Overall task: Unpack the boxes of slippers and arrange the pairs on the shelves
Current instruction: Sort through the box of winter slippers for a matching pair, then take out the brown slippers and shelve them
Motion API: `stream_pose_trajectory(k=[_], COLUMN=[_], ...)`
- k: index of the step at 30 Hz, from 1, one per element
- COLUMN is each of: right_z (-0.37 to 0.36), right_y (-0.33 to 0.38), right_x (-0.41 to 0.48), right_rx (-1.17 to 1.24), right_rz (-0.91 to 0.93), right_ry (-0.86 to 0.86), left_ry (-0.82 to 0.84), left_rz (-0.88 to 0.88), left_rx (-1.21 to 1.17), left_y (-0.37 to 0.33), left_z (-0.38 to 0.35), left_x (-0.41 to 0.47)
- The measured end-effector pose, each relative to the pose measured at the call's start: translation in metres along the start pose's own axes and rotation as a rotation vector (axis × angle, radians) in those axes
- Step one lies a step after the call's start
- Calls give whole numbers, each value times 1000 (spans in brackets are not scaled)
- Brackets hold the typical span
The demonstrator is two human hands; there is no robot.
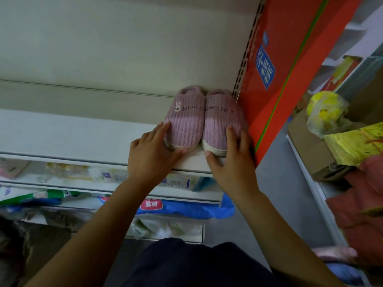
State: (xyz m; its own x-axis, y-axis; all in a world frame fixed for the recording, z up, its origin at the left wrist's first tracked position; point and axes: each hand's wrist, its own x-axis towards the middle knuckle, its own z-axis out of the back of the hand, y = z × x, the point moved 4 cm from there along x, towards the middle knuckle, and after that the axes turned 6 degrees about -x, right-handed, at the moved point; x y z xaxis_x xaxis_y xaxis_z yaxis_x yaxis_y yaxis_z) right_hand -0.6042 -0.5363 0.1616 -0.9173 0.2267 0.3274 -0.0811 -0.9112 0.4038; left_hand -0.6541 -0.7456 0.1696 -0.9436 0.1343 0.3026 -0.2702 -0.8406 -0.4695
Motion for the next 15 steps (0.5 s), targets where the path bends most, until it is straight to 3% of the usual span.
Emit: stream_pose_trajectory(k=[8, 15], right_z=[17, 8], right_y=[7, 31], right_x=[-29, -71], right_rx=[188, 307], right_rz=[97, 298], right_ry=[-56, 41], left_ry=[-85, -106], left_rz=[-14, 31], left_rx=[-257, -127], left_y=[0, 19], left_z=[18, 32], left_x=[-43, -122])
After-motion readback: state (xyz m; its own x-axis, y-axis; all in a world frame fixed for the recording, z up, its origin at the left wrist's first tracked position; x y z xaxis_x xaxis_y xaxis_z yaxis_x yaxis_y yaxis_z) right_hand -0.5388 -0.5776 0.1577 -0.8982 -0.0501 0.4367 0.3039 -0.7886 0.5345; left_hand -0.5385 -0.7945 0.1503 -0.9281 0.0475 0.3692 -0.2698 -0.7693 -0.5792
